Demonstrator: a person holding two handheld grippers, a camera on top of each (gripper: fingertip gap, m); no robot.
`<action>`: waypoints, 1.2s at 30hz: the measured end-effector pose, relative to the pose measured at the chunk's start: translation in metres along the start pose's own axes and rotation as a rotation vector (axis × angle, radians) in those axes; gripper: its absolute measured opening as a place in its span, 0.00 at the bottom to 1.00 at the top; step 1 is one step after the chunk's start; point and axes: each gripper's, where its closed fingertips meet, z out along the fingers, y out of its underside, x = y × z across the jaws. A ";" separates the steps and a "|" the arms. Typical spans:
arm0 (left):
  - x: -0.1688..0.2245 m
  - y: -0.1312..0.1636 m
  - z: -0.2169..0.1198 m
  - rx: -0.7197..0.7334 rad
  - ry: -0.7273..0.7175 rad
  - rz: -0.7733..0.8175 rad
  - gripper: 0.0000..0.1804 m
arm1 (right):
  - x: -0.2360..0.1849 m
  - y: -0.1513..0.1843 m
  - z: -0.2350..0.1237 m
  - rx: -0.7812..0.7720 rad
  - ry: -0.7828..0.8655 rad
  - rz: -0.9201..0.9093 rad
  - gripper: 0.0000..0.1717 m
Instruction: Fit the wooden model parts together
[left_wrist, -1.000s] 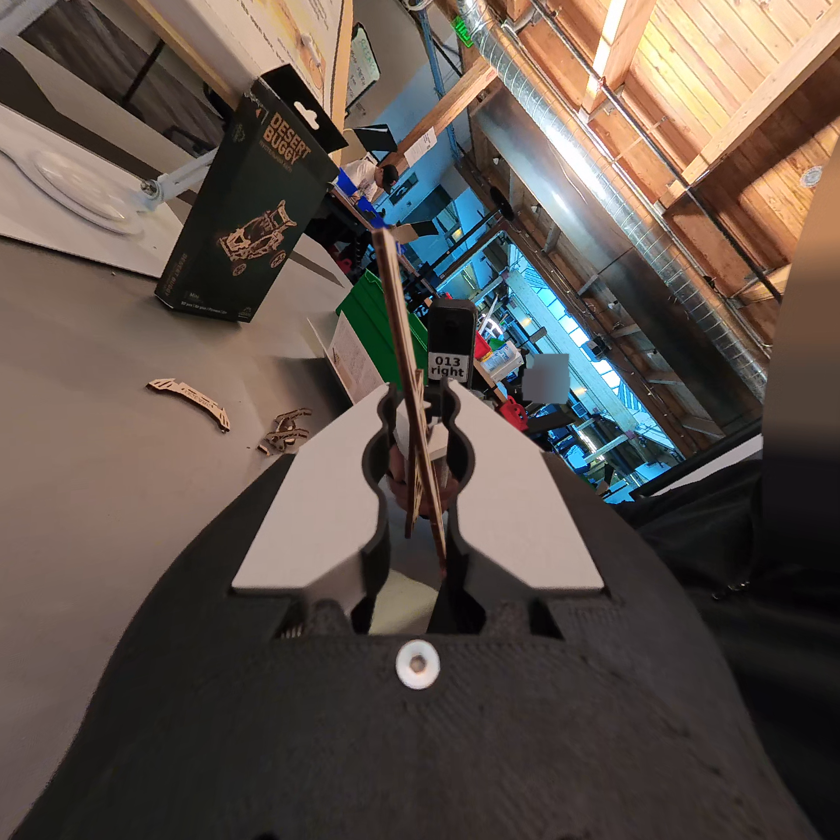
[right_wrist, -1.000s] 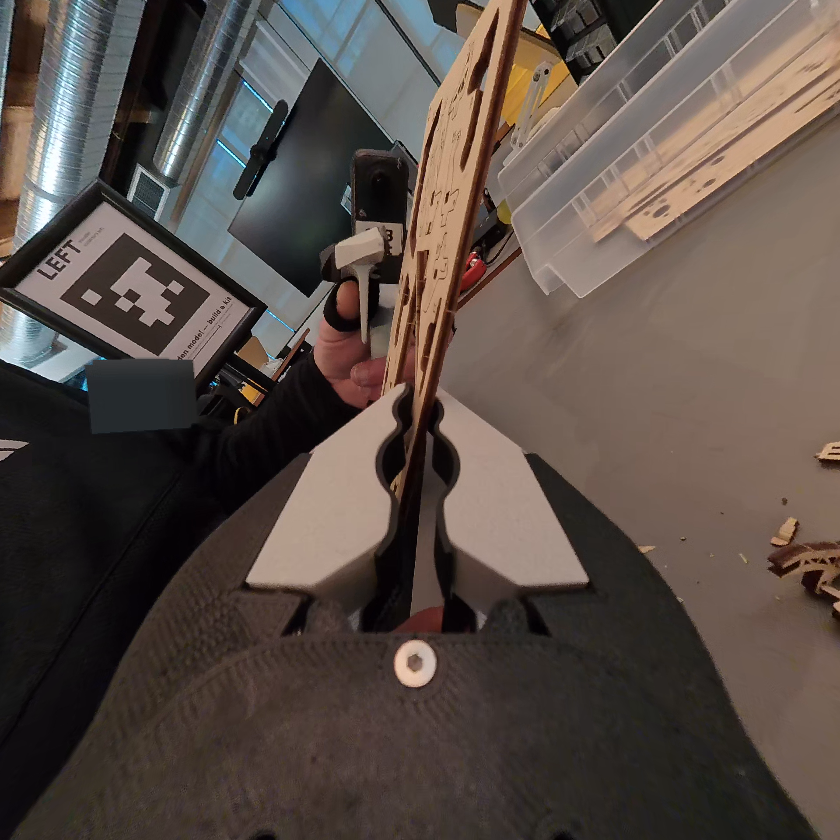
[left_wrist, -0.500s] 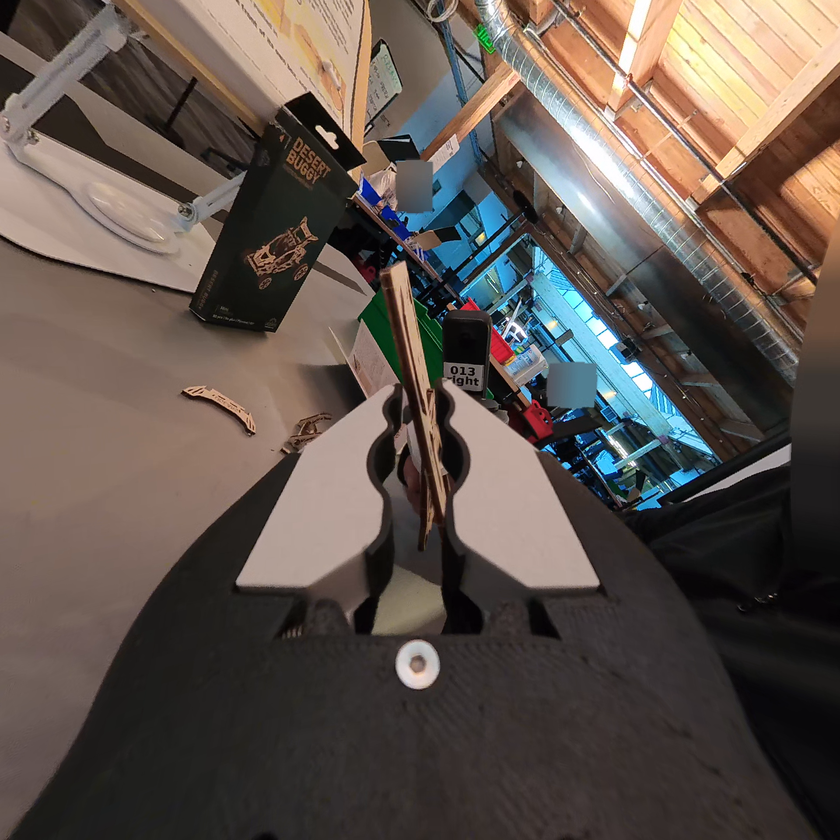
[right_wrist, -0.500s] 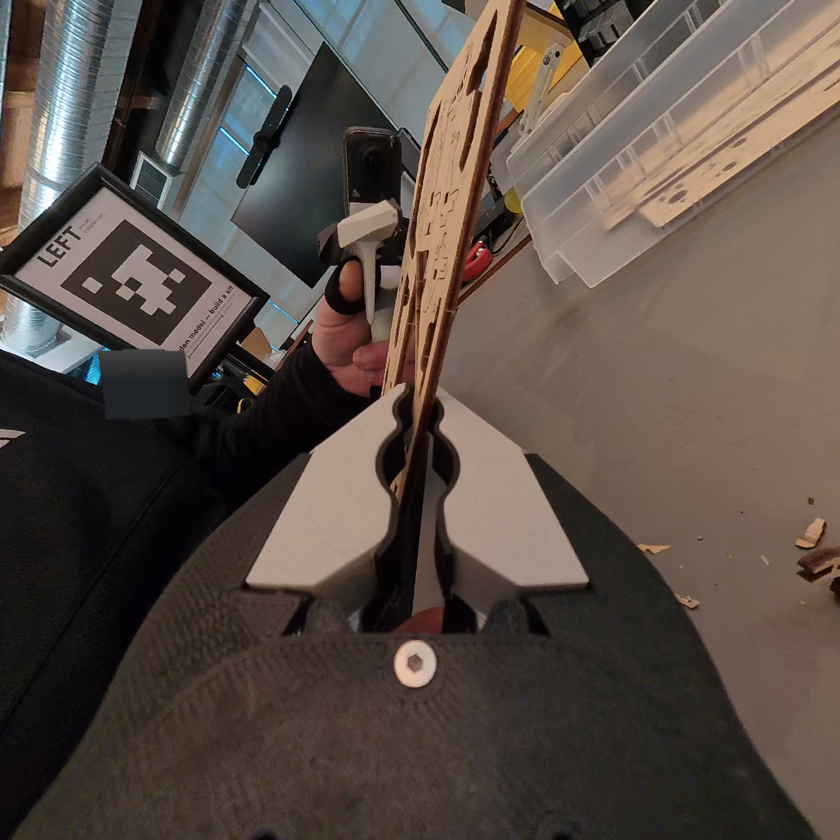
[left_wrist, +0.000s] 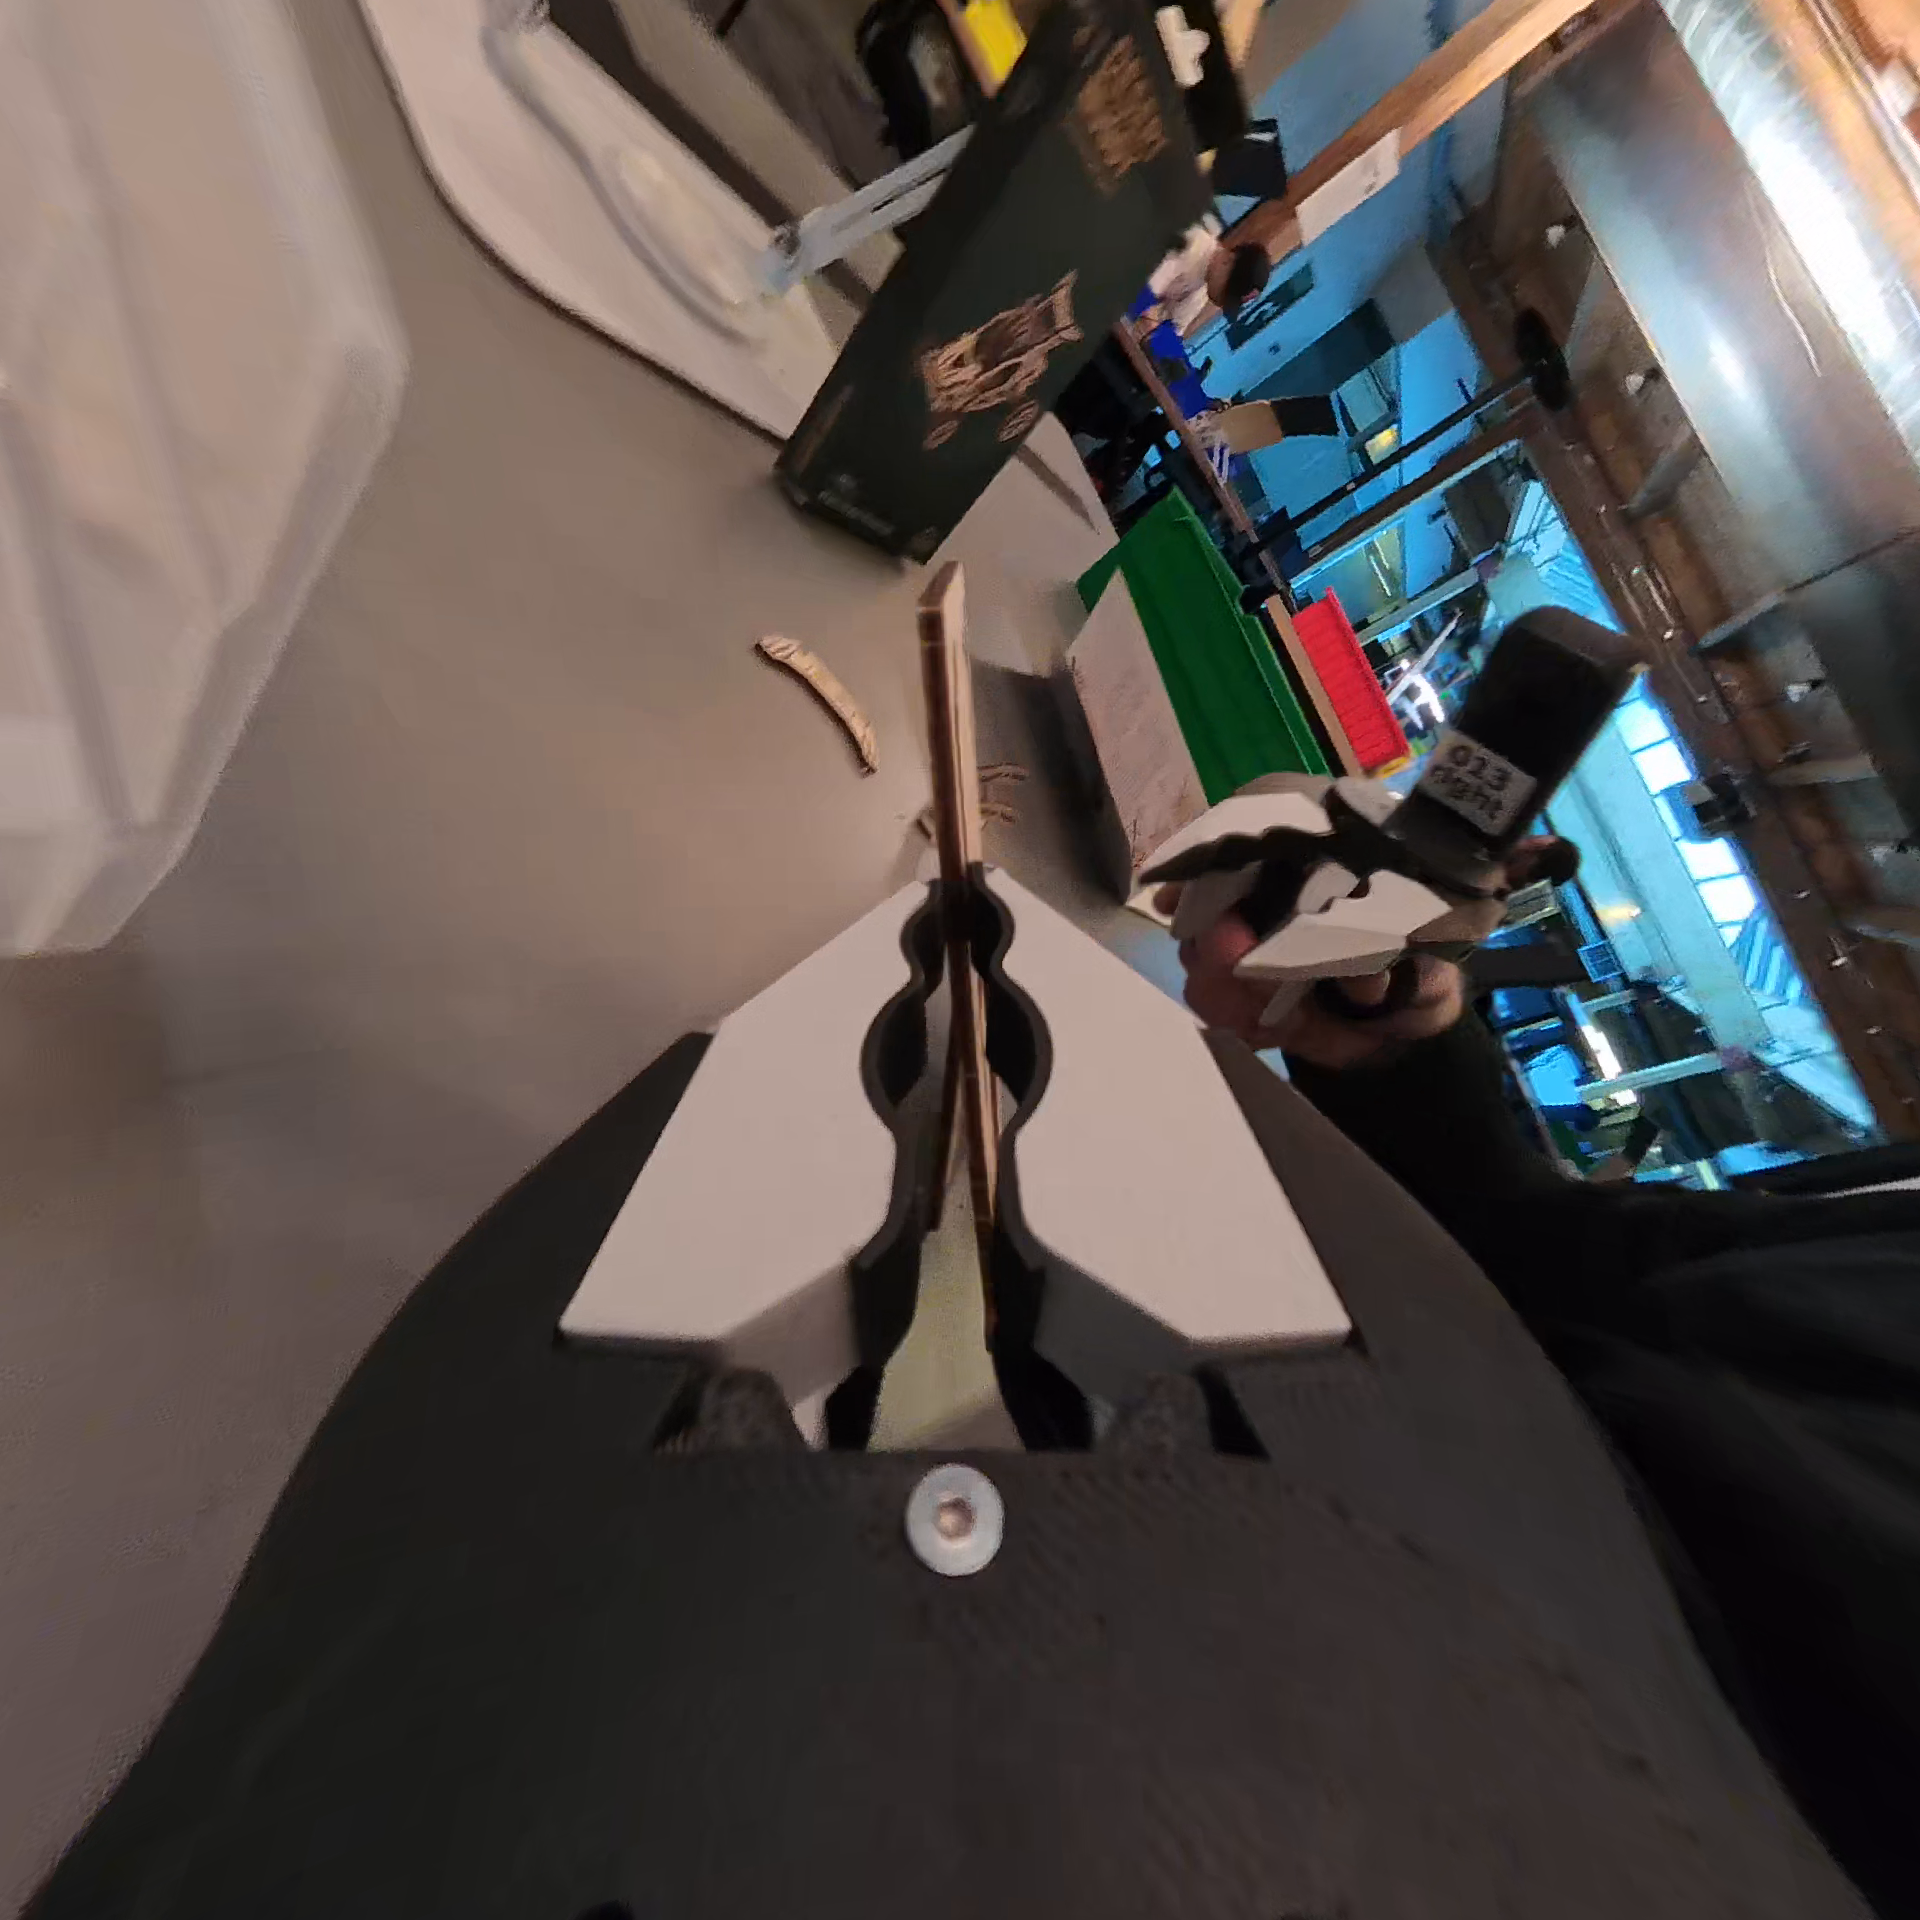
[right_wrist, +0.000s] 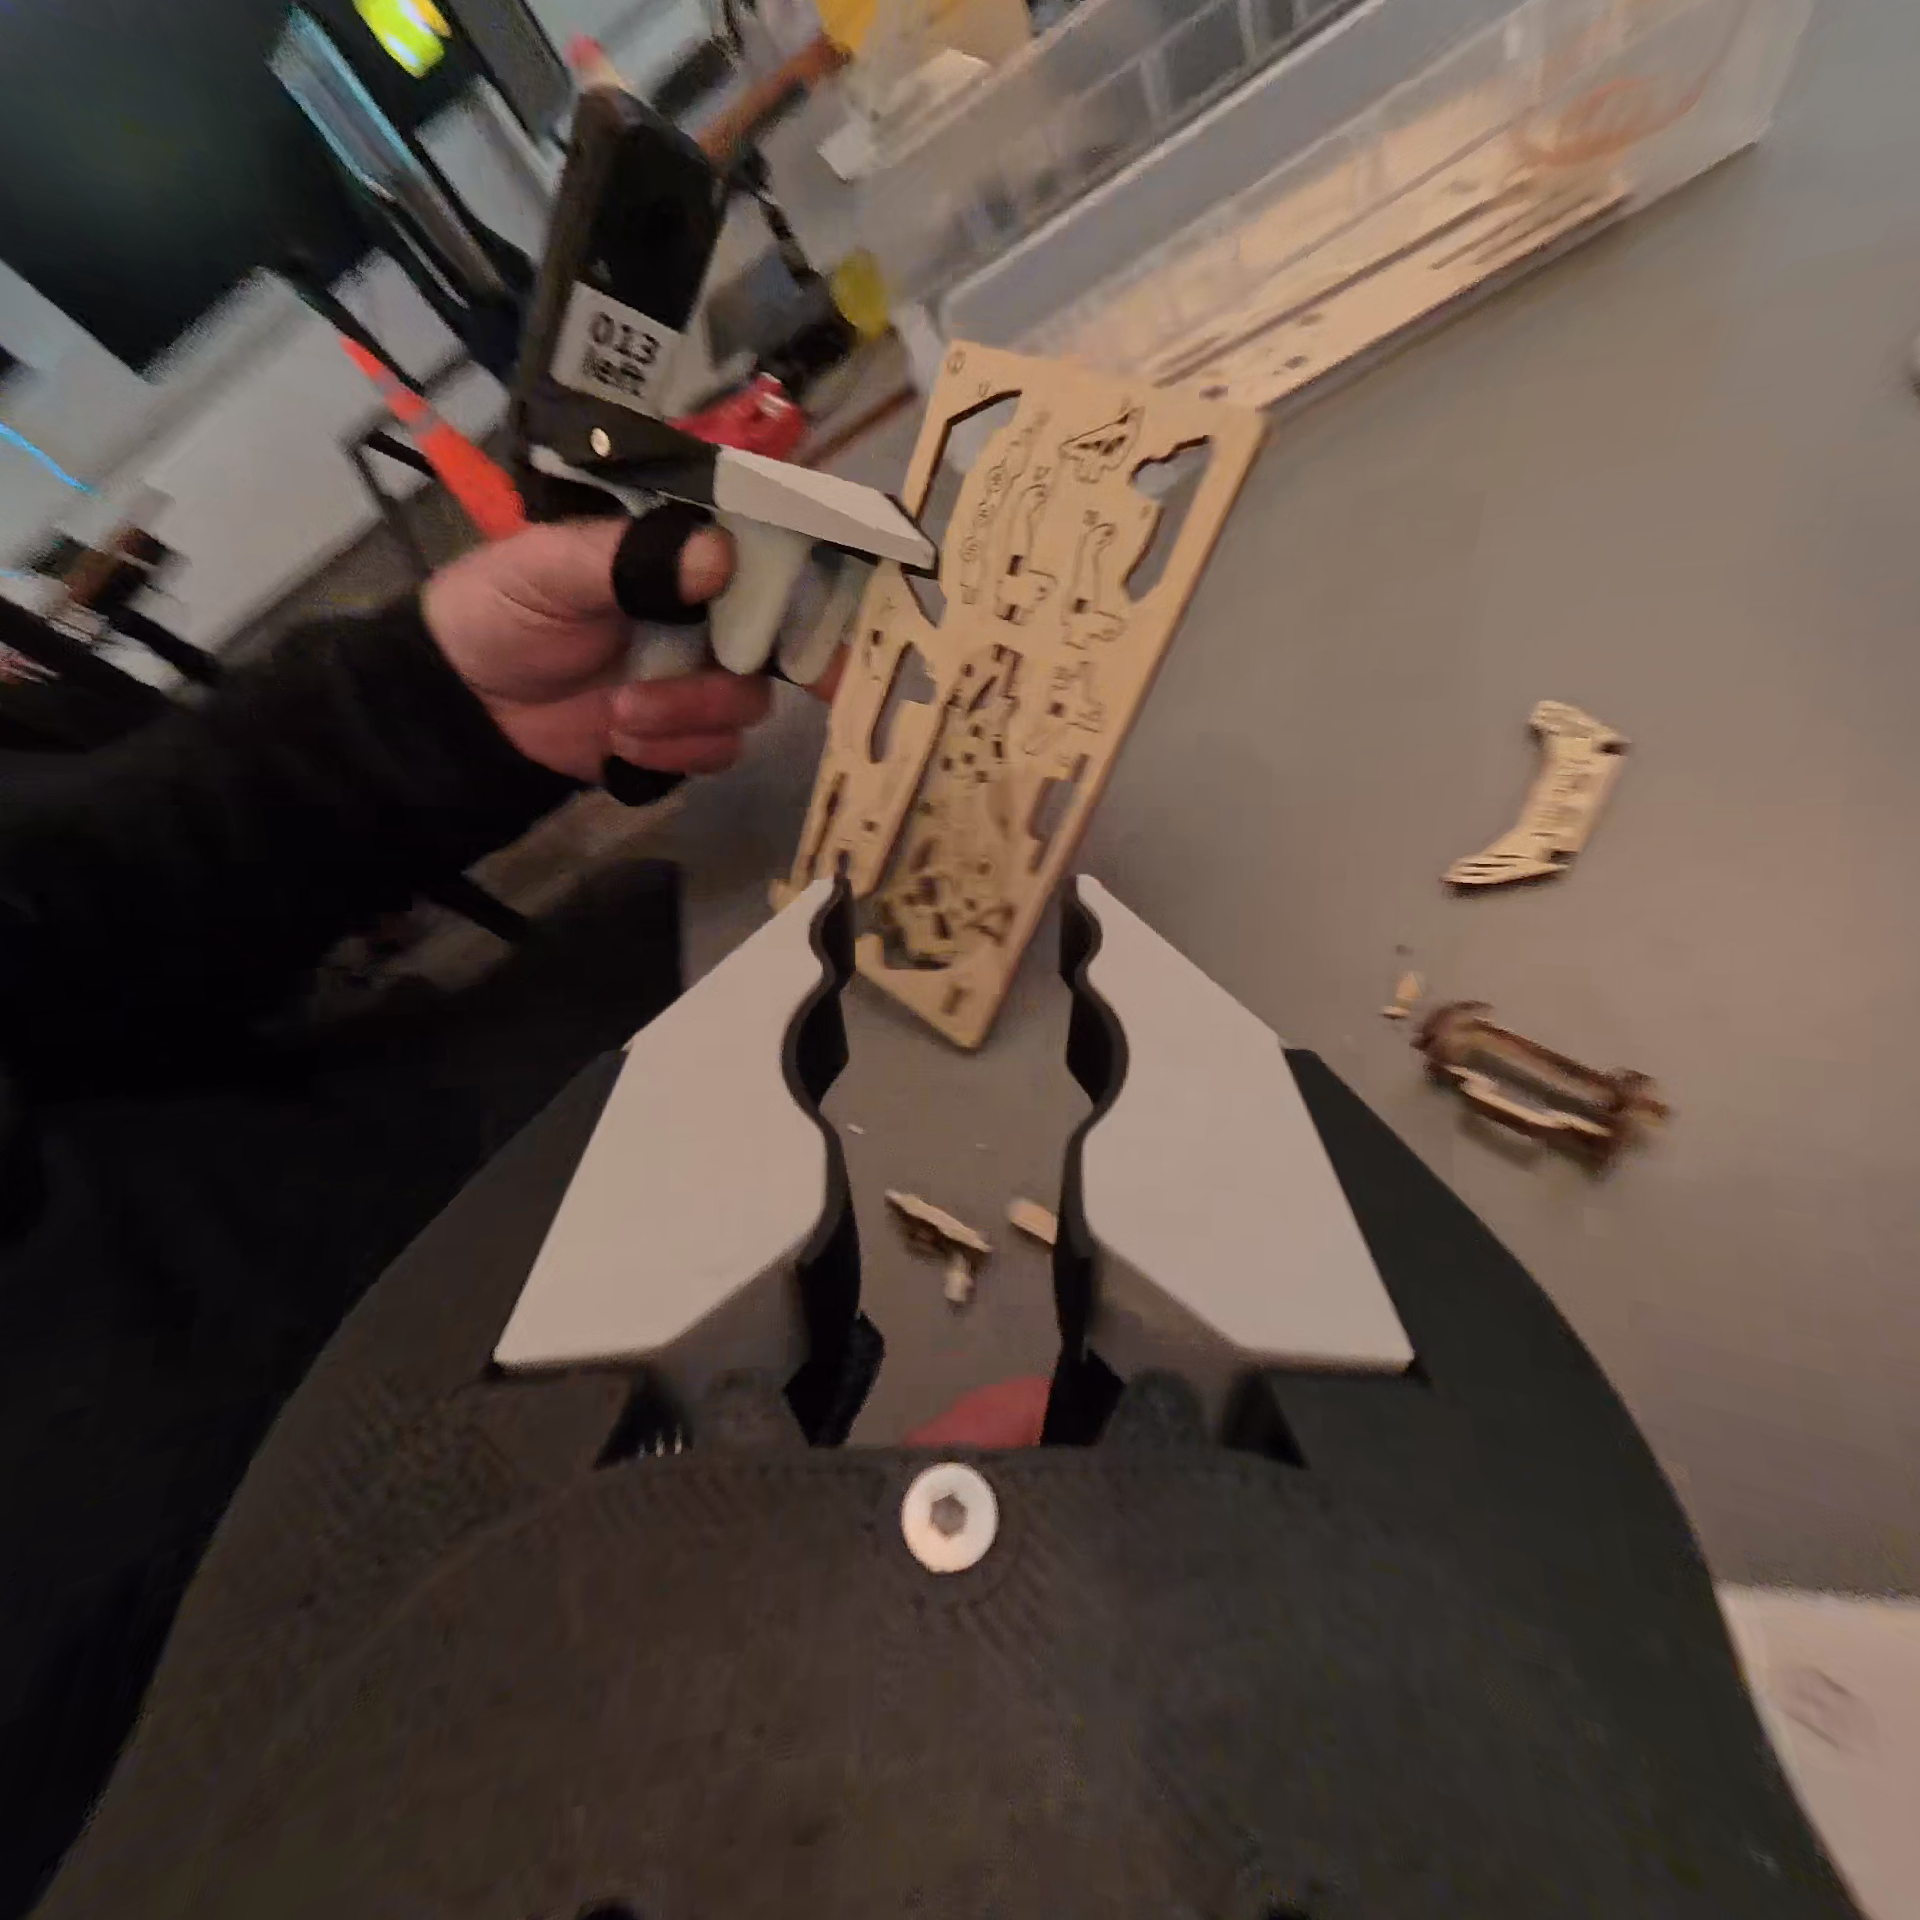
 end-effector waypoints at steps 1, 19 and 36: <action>-0.006 0.003 0.001 -0.015 -0.010 -0.026 0.01 | 0.006 -0.002 -0.005 -0.010 0.038 -0.033 0.21; -0.013 -0.010 0.051 -0.299 -0.602 0.805 0.48 | 0.007 0.022 -0.086 0.132 0.148 -0.102 0.13; -0.046 0.012 0.158 -0.694 -0.508 0.923 0.27 | -0.002 0.042 -0.121 0.286 0.104 -0.030 0.12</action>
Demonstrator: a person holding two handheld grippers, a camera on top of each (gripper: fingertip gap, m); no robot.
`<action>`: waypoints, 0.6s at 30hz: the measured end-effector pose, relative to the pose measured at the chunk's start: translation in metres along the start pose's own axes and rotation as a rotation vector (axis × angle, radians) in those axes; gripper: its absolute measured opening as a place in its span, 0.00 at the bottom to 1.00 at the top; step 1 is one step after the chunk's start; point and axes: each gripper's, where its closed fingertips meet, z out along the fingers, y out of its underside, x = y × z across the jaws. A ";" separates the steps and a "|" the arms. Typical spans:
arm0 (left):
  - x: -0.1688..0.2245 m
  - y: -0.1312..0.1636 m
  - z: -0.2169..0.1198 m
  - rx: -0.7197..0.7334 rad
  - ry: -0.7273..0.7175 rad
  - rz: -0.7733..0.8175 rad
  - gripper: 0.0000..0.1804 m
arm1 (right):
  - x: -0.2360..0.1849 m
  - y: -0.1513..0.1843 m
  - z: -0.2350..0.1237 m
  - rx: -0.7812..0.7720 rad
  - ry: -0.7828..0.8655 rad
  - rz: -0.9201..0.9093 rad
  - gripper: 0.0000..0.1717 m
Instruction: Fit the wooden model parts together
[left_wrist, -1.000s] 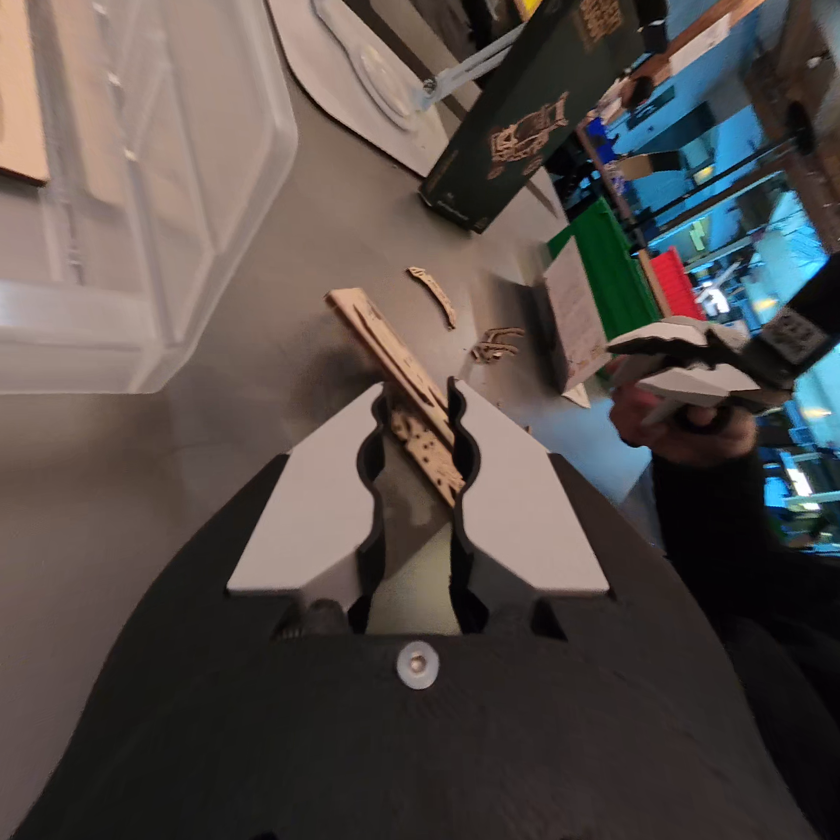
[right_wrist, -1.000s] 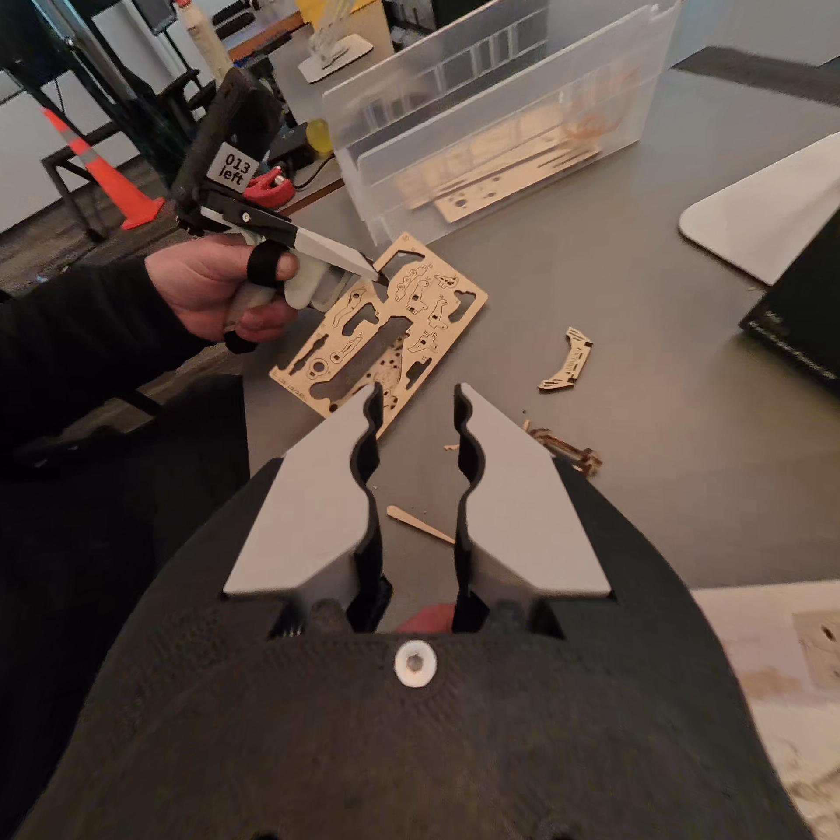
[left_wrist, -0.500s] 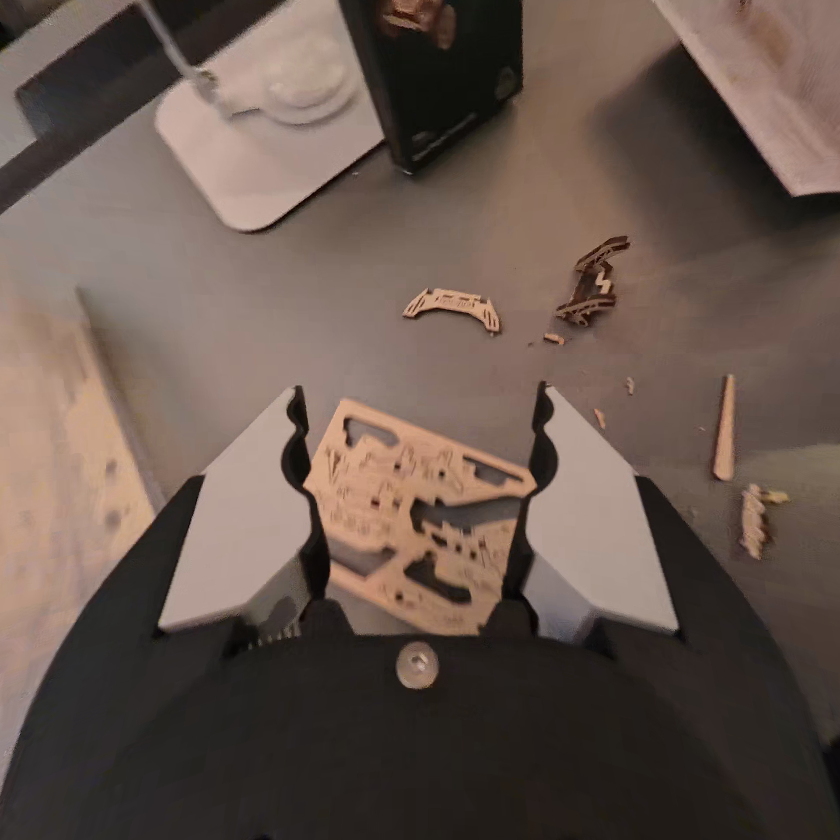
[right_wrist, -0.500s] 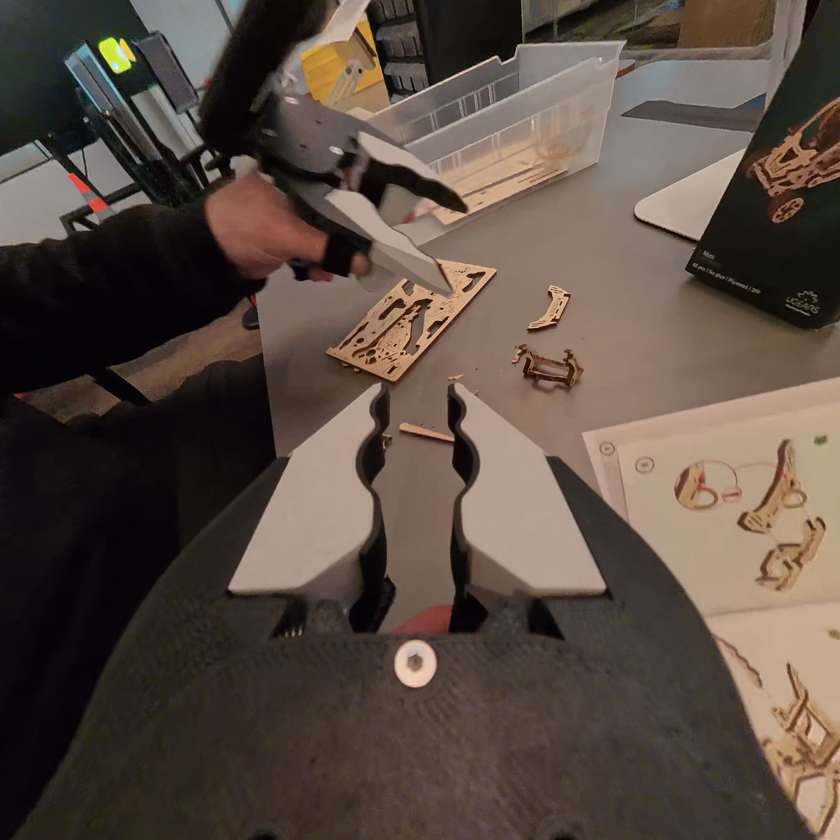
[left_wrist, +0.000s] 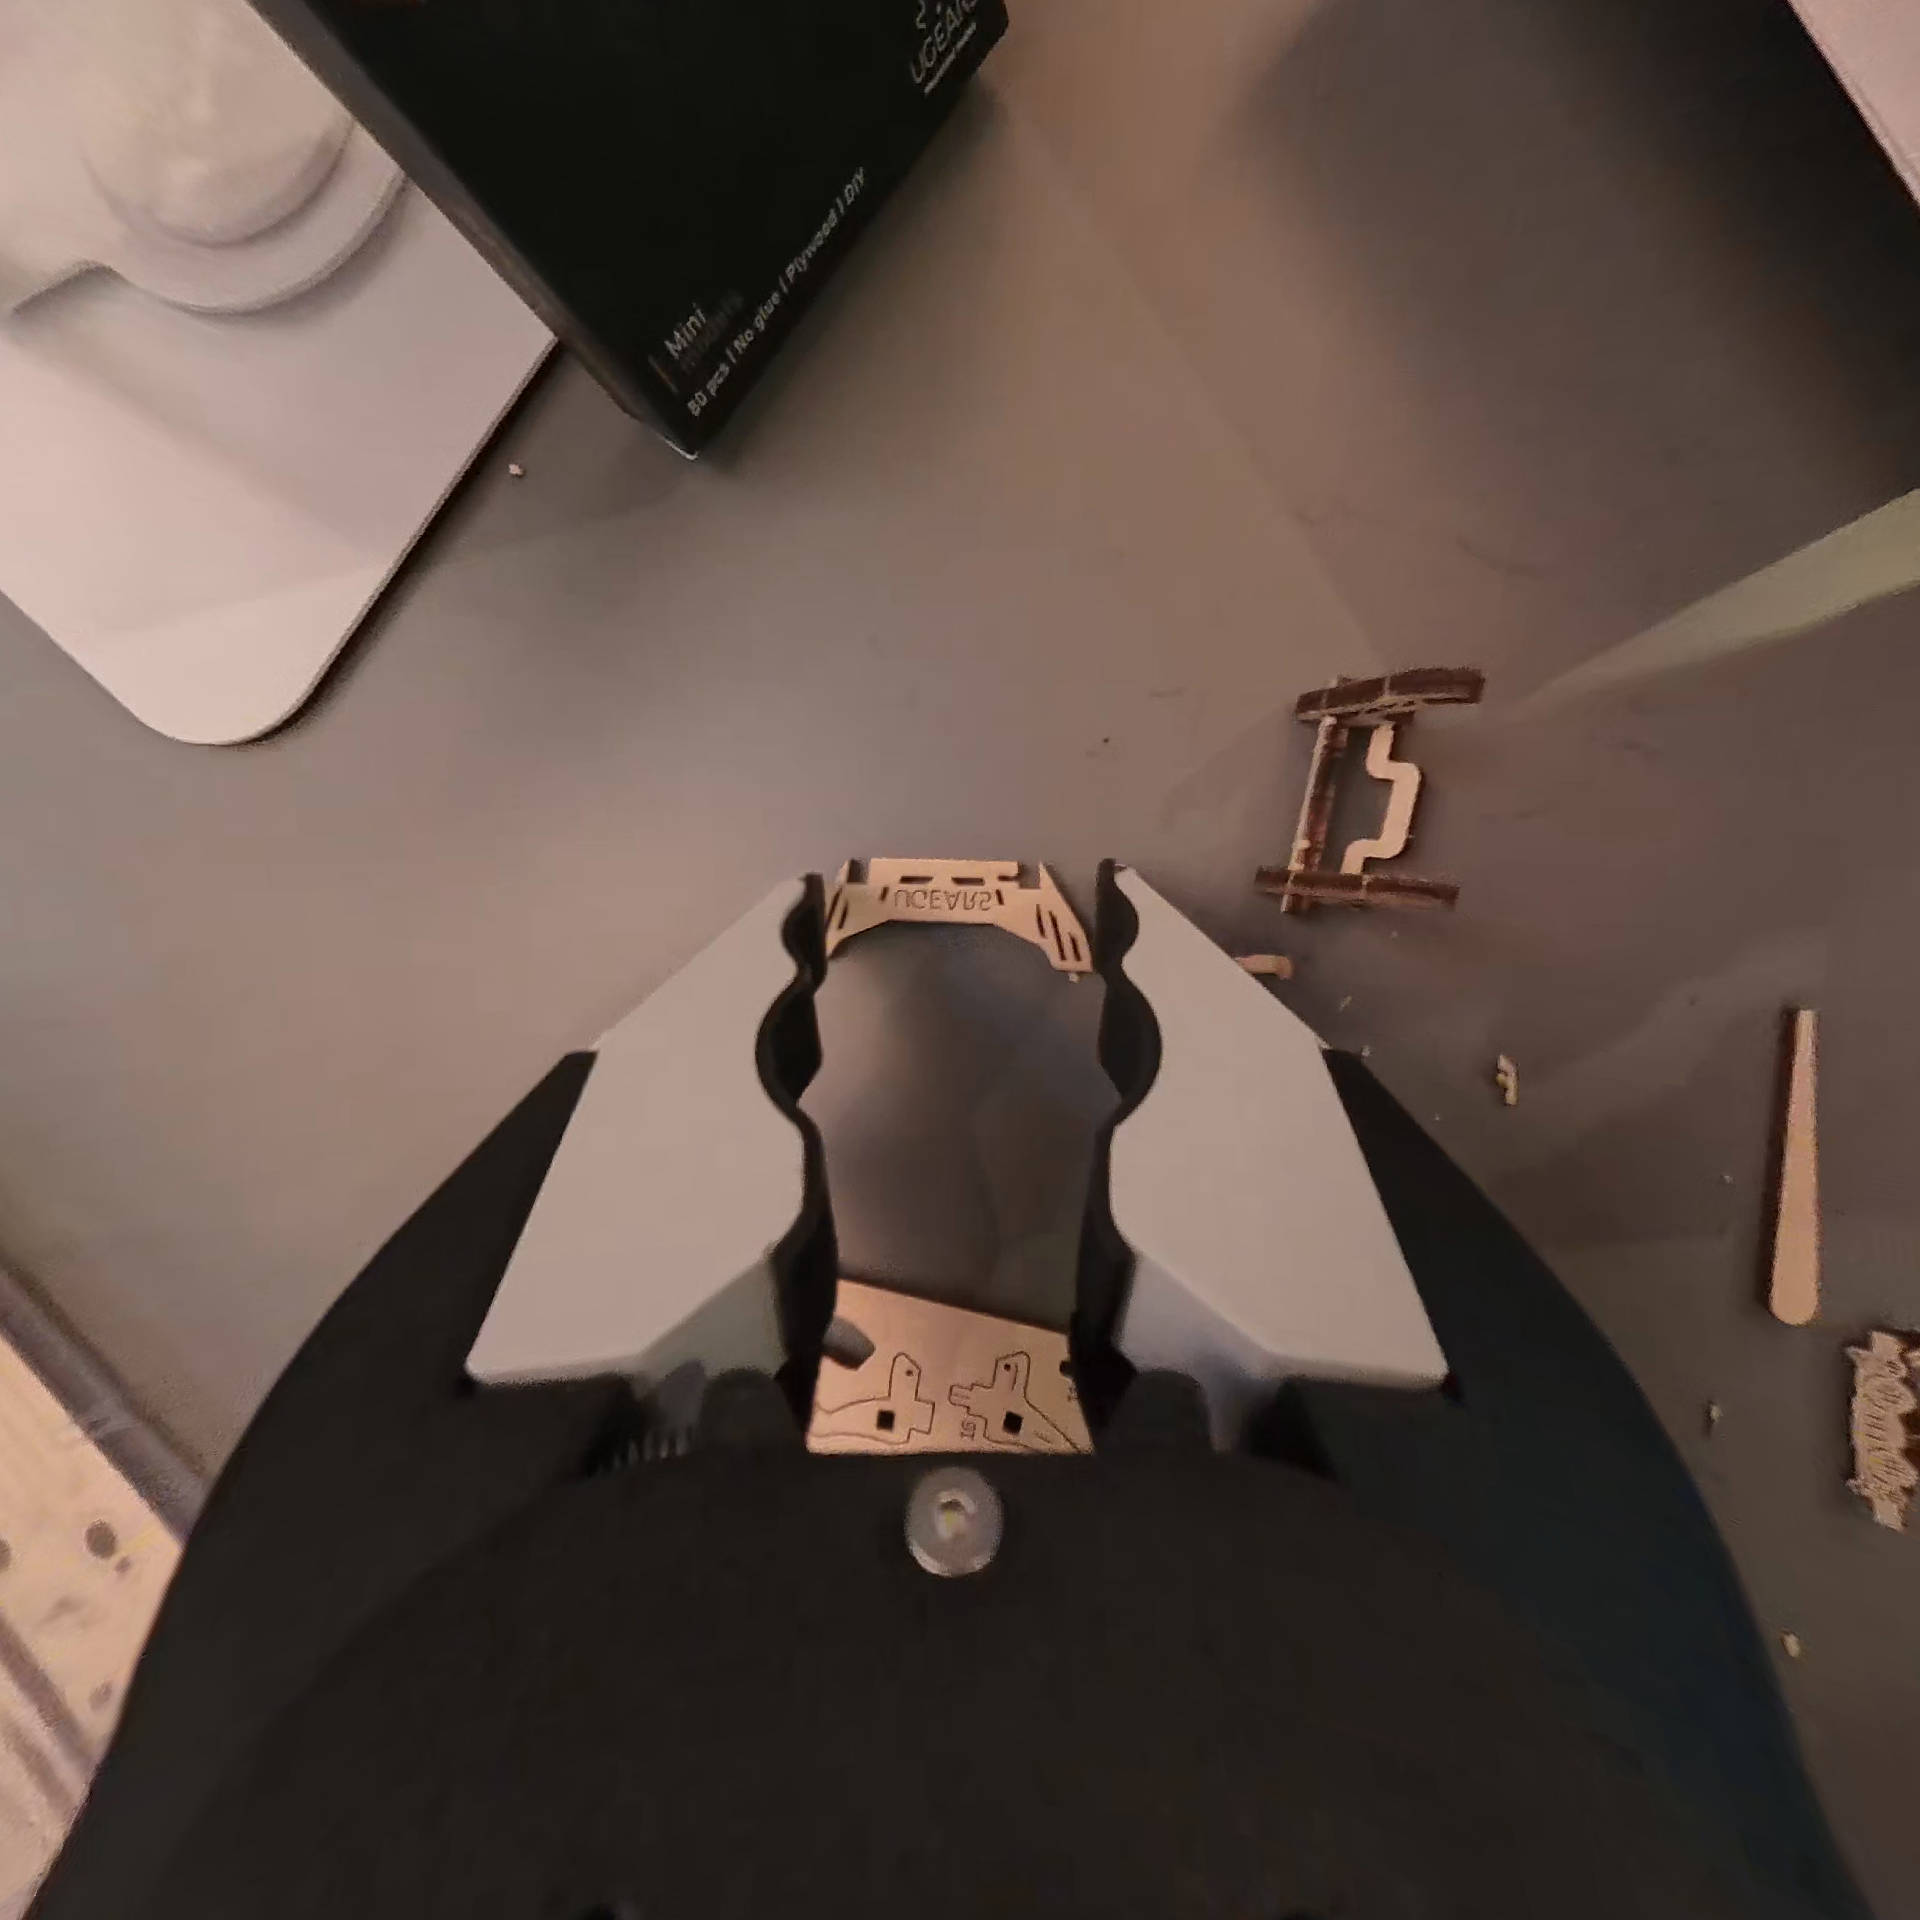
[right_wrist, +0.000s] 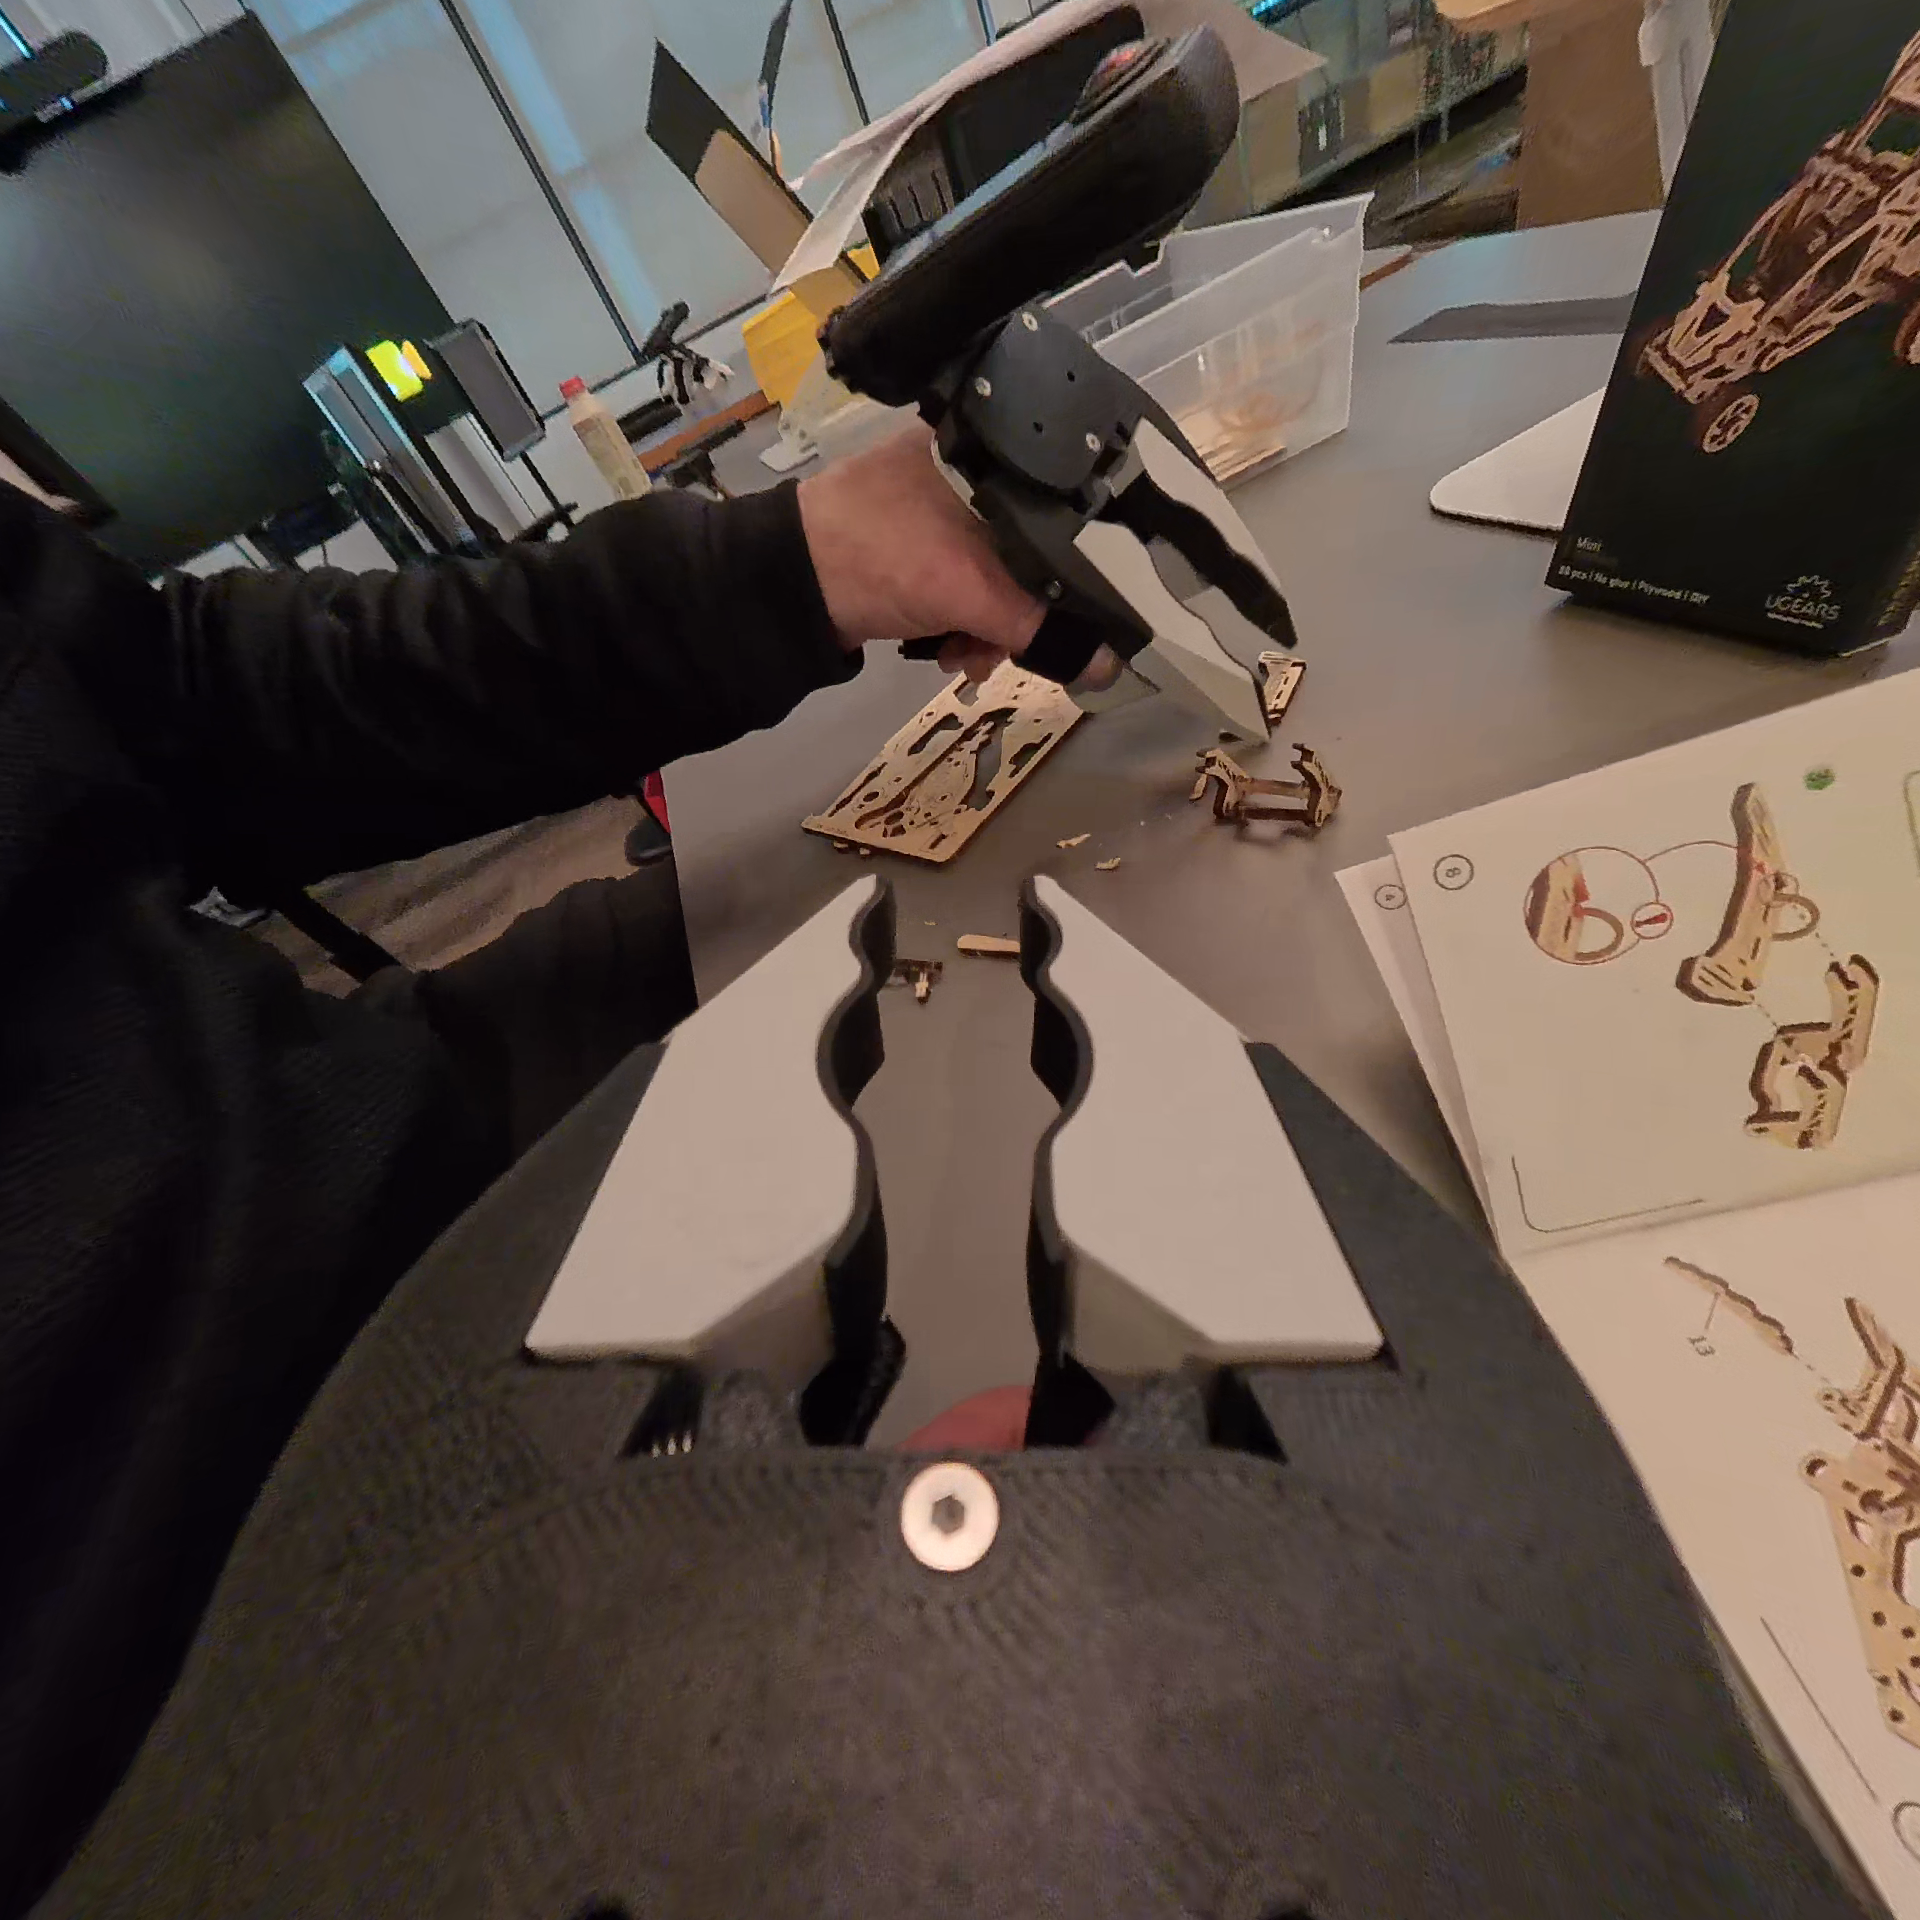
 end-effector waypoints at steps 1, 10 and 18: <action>0.002 0.000 0.001 -0.002 0.015 -0.006 0.25 | 0.000 -0.001 -0.002 0.010 -0.001 0.005 0.12; 0.003 -0.002 0.001 -0.004 0.011 0.011 0.14 | 0.002 0.004 -0.013 0.060 -0.012 0.046 0.13; -0.004 -0.002 -0.005 0.019 -0.014 -0.013 0.33 | 0.005 -0.001 -0.020 0.100 -0.040 0.092 0.13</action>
